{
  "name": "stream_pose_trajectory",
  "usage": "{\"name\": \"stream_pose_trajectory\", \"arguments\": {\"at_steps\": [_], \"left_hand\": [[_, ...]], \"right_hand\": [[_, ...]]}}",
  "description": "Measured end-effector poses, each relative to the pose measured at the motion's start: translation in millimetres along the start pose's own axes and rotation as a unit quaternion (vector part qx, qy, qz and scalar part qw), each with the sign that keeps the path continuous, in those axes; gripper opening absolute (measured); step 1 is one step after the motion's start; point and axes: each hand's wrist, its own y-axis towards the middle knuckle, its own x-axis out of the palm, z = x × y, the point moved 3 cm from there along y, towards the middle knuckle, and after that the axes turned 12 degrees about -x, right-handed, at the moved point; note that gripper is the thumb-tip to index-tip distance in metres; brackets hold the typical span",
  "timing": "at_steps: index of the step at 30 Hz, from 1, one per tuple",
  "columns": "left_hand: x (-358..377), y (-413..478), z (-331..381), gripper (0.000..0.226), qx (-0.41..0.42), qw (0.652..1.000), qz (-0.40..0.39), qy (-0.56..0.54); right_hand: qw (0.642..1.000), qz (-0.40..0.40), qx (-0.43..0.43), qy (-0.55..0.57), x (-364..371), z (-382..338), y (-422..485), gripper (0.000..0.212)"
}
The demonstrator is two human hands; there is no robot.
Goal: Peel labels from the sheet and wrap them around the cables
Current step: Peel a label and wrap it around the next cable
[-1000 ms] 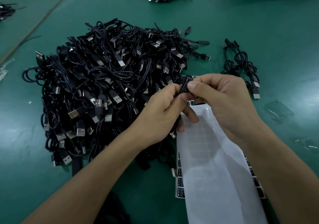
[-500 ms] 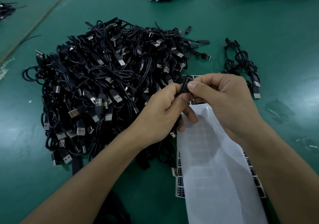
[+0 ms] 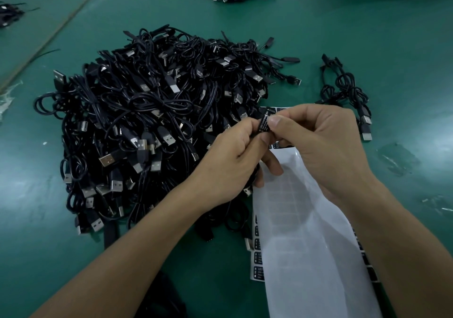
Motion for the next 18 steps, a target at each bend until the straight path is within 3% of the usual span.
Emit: {"name": "stream_pose_trajectory", "arguments": {"at_steps": [18], "left_hand": [[2.0, -2.7, 5.2, 0.021, 0.017, 0.999, 0.017, -0.024]], "right_hand": [[0.999, 0.015, -0.021, -0.047, 1.5, -1.0, -0.3, 0.013]]}}
